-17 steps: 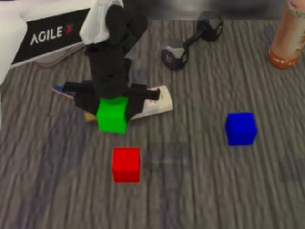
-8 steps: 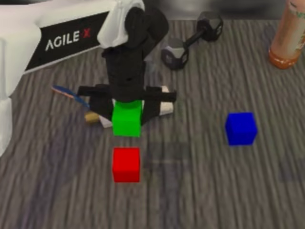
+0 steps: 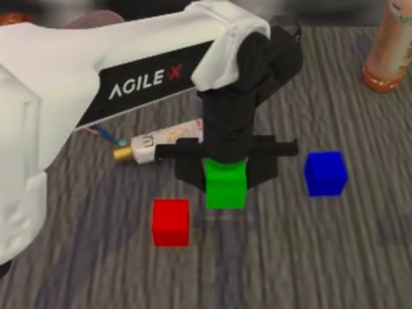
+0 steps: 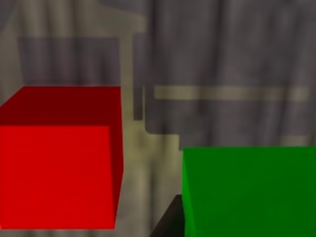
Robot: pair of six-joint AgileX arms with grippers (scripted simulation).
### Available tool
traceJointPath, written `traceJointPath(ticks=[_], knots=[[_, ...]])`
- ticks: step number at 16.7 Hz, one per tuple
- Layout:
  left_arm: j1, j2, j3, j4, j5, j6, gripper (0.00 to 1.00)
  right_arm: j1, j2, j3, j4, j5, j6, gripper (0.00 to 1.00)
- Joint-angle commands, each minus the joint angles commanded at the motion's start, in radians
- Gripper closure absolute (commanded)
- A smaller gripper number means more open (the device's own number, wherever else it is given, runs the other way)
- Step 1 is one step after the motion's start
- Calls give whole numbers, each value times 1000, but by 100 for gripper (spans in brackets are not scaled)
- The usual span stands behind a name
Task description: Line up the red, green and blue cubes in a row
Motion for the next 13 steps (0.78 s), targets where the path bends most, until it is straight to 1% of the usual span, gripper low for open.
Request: traceJointPath(ticks=[5, 10, 13], knots=[[4, 5, -18, 19, 0, 3, 100, 0, 0, 0, 0, 0, 0, 0], [1, 43, -146, 196, 0, 0, 100, 0, 0, 0, 0, 0, 0, 0], [-2, 59, -189, 248, 1, -2, 100, 0, 0, 0, 0, 0, 0, 0]])
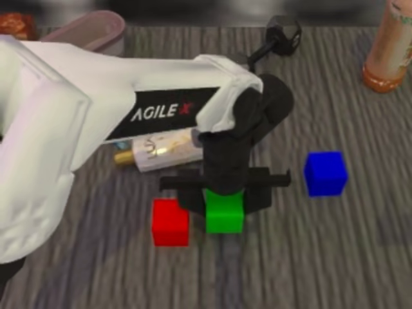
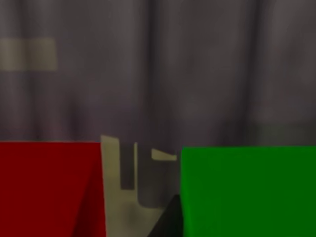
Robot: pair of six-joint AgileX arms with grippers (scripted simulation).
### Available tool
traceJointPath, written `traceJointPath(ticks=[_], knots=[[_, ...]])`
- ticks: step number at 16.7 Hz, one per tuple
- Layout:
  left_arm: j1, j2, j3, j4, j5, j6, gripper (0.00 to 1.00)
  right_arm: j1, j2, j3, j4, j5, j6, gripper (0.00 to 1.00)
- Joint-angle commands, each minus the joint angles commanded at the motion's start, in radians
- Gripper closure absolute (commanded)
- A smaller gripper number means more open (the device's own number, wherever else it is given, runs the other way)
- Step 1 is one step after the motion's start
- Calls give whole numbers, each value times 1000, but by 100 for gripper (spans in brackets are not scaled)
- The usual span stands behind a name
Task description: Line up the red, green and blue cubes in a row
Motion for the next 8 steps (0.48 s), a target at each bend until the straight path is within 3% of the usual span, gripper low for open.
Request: traceJointPath(ticks=[3, 8], knots=[[0, 0, 0, 0, 0, 0, 100, 0, 0, 0, 0, 0, 0, 0], [0, 0, 0, 0, 0, 0, 62, 0, 0, 0, 0, 0, 0, 0]])
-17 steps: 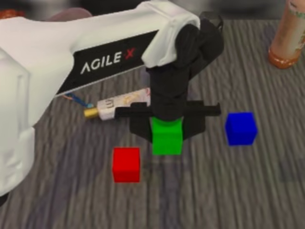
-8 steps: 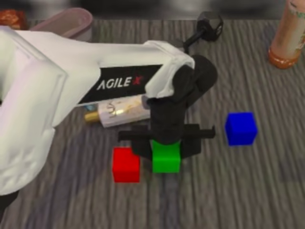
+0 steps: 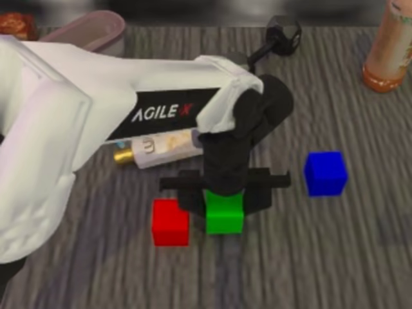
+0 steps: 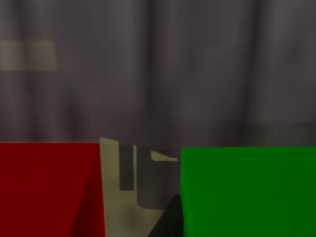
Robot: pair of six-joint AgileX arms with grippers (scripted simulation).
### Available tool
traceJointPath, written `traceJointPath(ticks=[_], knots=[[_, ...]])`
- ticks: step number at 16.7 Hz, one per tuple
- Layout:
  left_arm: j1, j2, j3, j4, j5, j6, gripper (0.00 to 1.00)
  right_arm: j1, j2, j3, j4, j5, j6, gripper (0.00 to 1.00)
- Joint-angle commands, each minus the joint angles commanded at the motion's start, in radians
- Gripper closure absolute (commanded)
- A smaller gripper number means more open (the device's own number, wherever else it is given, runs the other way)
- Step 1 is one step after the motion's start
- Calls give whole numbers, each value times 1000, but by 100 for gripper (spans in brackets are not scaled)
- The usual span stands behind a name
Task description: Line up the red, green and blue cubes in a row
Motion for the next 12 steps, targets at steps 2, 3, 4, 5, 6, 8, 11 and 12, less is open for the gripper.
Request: traceJointPath(ticks=[2, 3, 4, 5, 6, 8, 11, 12], knots=[[0, 0, 0, 0, 0, 0, 47, 0, 0, 0, 0, 0, 0, 0], [0, 0, 0, 0, 0, 0, 40, 0, 0, 0, 0, 0, 0, 0], [0, 0, 0, 0, 0, 0, 32, 0, 0, 0, 0, 0, 0, 0], [0, 0, 0, 0, 0, 0, 25, 0, 0, 0, 0, 0, 0, 0], [0, 0, 0, 0, 0, 0, 17, 0, 0, 0, 0, 0, 0, 0], [0, 0, 0, 0, 0, 0, 2, 0, 0, 0, 0, 0, 0, 0], [0, 0, 0, 0, 0, 0, 0, 0, 0, 0, 0, 0, 0, 0], [0, 0, 0, 0, 0, 0, 0, 0, 0, 0, 0, 0, 0, 0]])
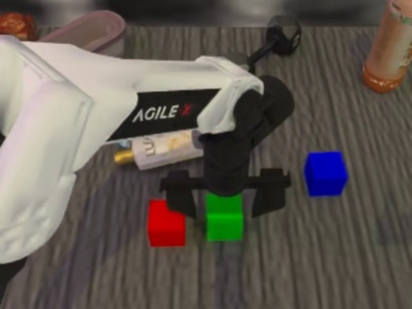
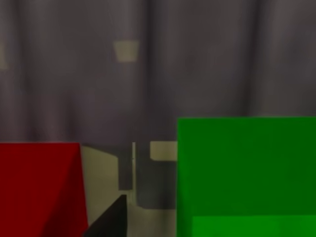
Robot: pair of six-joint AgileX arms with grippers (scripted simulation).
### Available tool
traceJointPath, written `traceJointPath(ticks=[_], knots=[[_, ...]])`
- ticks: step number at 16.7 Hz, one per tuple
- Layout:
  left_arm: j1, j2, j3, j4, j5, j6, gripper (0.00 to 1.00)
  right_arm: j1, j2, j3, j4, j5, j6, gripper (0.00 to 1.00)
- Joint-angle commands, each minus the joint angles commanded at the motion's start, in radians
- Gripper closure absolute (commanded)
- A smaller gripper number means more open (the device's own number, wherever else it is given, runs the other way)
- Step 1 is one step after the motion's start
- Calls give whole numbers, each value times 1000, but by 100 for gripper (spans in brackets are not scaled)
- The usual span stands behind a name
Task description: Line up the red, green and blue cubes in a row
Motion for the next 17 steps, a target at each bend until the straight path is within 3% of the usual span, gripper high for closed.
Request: traceJointPath(ticks=[7, 13, 17], knots=[[3, -4, 16, -18, 0, 0, 0, 0, 0, 0, 0, 0, 0, 0], [19, -57, 160, -224, -1, -3, 0, 0, 0, 0, 0, 0, 0, 0], [22, -67, 178, -244, -1, -1, 0, 0, 0, 0, 0, 0, 0, 0]])
